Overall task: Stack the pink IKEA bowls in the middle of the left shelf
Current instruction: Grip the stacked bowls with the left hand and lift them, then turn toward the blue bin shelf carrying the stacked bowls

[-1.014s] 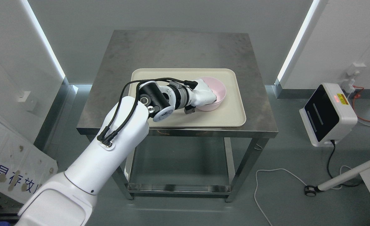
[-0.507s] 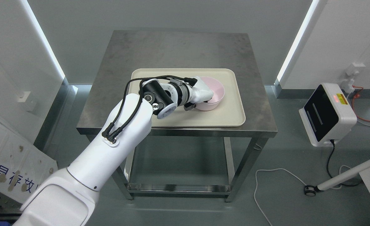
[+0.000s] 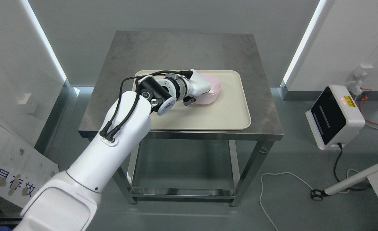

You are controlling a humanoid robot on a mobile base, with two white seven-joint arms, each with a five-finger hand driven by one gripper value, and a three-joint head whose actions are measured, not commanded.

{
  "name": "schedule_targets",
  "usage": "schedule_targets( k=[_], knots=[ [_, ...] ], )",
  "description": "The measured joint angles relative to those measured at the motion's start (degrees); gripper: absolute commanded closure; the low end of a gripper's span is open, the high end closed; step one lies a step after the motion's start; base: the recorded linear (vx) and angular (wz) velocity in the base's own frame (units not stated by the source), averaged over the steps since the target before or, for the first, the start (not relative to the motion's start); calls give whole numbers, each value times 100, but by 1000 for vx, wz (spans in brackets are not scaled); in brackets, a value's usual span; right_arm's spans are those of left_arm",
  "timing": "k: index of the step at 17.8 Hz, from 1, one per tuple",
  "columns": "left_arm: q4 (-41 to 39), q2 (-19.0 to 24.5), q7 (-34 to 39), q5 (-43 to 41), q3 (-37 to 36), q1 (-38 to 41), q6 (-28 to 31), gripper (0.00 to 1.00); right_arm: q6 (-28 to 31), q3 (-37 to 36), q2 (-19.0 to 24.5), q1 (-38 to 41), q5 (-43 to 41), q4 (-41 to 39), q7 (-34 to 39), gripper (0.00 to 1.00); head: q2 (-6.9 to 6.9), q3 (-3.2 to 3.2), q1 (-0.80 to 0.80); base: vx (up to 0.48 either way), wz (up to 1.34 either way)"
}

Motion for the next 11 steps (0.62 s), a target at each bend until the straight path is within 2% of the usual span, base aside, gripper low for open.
schedule_targets(
  k=[5, 8, 11],
  knots=[
    [-150, -7, 75, 21, 541, 126, 504, 100, 0, 0, 0, -1, 0, 0, 0, 0, 0, 0, 0, 0, 0],
    [-380, -11, 98, 25, 947, 252, 1001, 100, 0, 0, 0, 0, 0, 0, 0, 0, 0, 0, 0, -26, -4],
    [-608, -12, 216, 20, 1236, 345, 1831, 100, 0, 0, 0, -1, 0, 0, 0, 0, 0, 0, 0, -90, -9]
  ],
)
